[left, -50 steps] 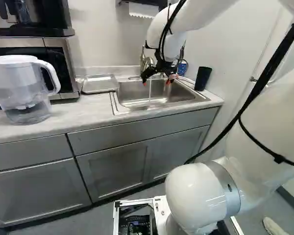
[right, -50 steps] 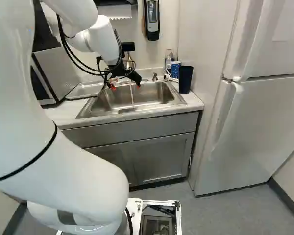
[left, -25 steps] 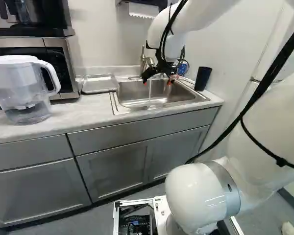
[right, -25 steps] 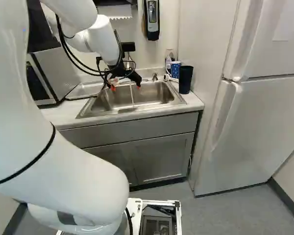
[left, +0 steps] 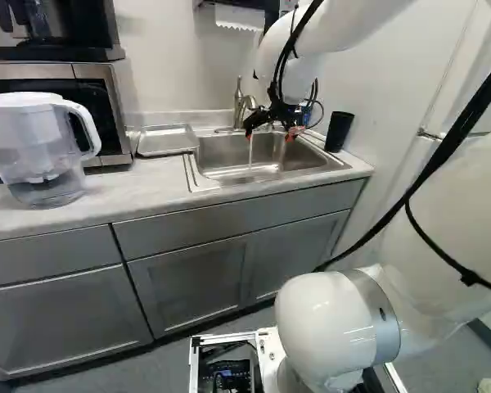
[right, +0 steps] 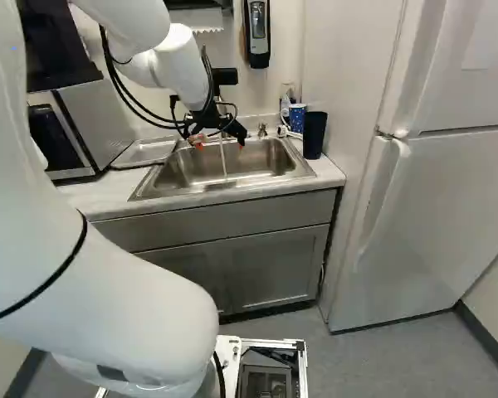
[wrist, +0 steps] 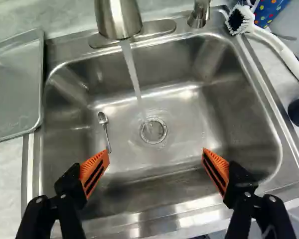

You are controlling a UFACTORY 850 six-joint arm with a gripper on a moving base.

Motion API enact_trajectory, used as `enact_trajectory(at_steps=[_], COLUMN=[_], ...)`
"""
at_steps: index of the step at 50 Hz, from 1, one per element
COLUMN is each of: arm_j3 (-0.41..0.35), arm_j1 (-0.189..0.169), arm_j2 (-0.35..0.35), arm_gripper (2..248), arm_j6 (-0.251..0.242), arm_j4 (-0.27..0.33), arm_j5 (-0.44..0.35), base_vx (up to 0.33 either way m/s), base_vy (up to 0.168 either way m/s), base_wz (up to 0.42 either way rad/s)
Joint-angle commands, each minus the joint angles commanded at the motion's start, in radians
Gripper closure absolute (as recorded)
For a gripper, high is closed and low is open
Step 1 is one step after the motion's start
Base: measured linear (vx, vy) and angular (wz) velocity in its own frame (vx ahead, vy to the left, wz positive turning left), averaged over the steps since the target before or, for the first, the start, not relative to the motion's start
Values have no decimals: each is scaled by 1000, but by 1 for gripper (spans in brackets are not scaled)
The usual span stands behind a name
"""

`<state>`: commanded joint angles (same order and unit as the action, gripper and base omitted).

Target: Rinse the cup and place it in the tray

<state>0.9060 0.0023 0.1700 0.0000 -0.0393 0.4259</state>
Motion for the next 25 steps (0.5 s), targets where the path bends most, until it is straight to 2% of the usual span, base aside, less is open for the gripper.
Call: enact_trajectory(at_steps=[25], arm_j3=[-2], arm_j1=[-33], arm_j2=[2], arm_gripper=[3], arm_j6=[0], arm_j4=[-54], arm_j5=[-137], base_vx=[0], base_vy=[0], base_wz=[0])
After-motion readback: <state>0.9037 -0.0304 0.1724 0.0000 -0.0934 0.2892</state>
